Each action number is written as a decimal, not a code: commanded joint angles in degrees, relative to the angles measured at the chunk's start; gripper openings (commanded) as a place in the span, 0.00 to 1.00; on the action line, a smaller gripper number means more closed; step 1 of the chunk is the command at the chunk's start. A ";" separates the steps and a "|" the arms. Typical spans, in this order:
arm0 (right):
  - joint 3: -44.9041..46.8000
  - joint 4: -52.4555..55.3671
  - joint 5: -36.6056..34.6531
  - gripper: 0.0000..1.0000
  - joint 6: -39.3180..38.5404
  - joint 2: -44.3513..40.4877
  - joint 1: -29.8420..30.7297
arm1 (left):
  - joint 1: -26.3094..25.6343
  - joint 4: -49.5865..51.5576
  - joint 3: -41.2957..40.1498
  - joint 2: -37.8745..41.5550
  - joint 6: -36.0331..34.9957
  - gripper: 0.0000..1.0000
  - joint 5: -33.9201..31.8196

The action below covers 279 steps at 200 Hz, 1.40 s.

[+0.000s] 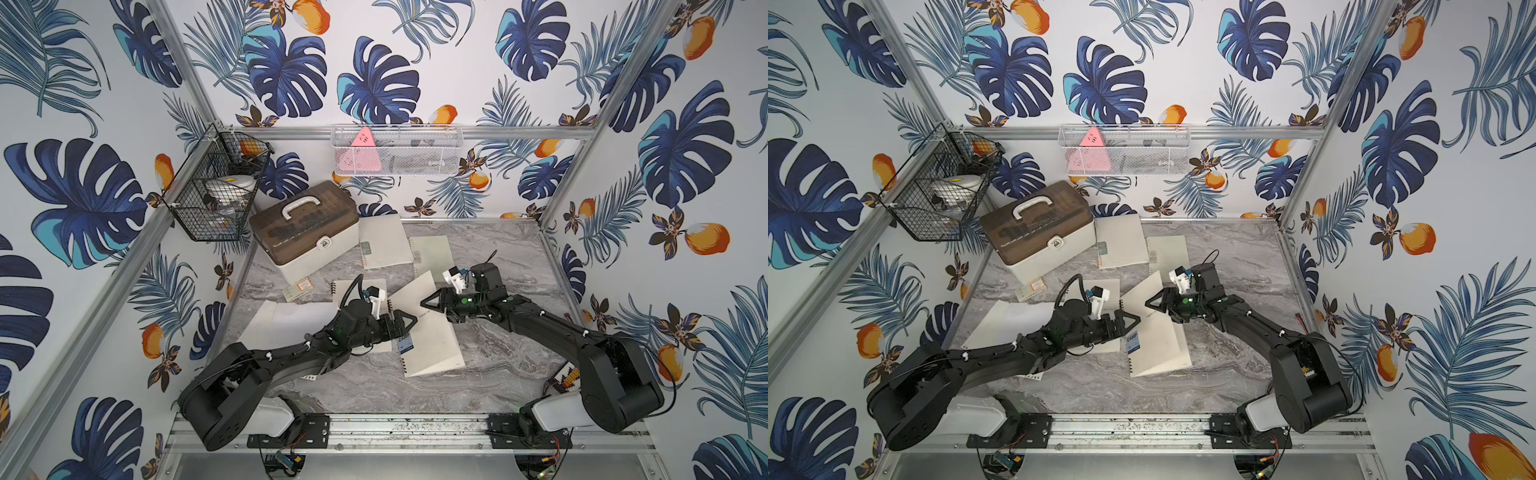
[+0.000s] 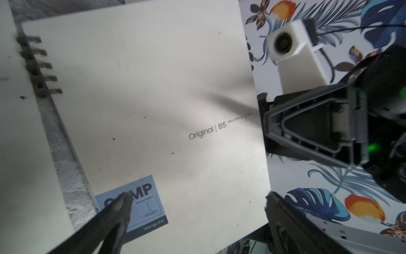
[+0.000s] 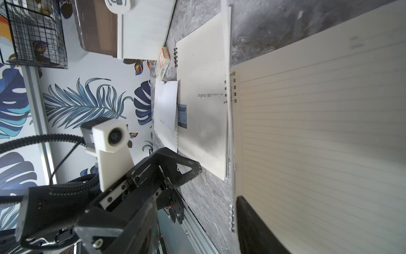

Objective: Tear off pages from different notebooks
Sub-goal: Open the notebook at the center of the board.

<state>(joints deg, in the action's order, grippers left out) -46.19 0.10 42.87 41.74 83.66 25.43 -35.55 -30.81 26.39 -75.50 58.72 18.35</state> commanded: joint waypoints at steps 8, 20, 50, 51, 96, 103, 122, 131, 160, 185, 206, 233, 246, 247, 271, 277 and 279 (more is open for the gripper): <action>-2.37 -7.62 -0.23 0.61 1.54 1.01 6.05 | 5.22 -5.92 -5.00 7.80 6.66 0.99 -1.51; -4.36 -7.99 0.36 0.63 0.39 2.01 9.92 | 7.58 -3.32 -5.26 11.52 7.55 0.99 -2.87; -12.58 1.61 -0.73 0.66 -8.74 5.11 18.40 | 11.95 4.22 -3.45 17.30 8.01 0.99 -4.93; -12.90 1.99 -0.75 0.66 -9.06 5.24 18.55 | 12.10 4.24 -3.49 17.44 8.09 0.99 -5.00; -13.28 0.57 3.39 0.66 -12.24 8.84 20.36 | 14.18 -0.96 -1.70 8.75 8.87 0.99 -0.53; -12.76 0.44 3.80 0.66 -12.56 8.21 20.04 | 14.27 -4.93 -2.39 6.42 10.11 0.98 0.95; -10.51 4.95 -3.03 0.67 -13.90 3.81 15.82 | 15.42 -13.50 -5.26 3.19 13.53 0.93 2.47; -9.62 9.92 -8.83 0.65 -13.91 1.91 11.48 | 16.31 -13.46 -5.77 3.32 13.59 0.91 2.80; -8.33 21.34 -24.71 0.62 -17.20 1.76 0.43 | 17.94 -3.38 -4.96 8.25 9.40 0.90 2.13; -11.23 26.85 -31.78 0.60 -20.52 9.26 -4.48 | 17.96 5.46 -3.41 12.09 5.41 0.91 0.31; -11.11 24.54 -30.72 0.57 -21.01 12.84 -6.57 | 17.97 7.78 -2.57 11.86 4.23 0.91 0.89; -10.74 22.34 -28.97 0.53 -21.39 14.61 -6.56 | 17.99 5.49 -2.63 9.45 5.09 0.90 2.36; -9.98 20.88 -27.27 0.53 -21.27 14.56 -6.60 | 18.07 4.34 -2.75 8.59 5.28 0.90 2.74; -9.98 20.81 -27.20 0.53 -21.26 14.58 -6.61 | 18.06 4.30 -2.66 8.52 5.32 0.90 2.74; -9.38 20.45 -26.94 0.53 -21.58 14.89 -6.71 | 18.06 4.44 -1.97 7.54 5.09 0.91 2.83; -9.00 19.82 -26.52 0.53 -21.65 14.81 -6.70 | 18.10 4.44 -1.85 7.38 5.09 0.91 3.00; -8.82 19.56 -26.35 0.53 -21.62 14.79 -6.71 | 18.07 4.44 -1.78 7.39 5.13 0.91 3.01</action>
<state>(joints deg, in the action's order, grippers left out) -55.81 21.85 15.35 21.21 98.39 18.74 -17.58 -25.43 23.70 -67.59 64.53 20.40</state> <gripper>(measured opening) 0.526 0.905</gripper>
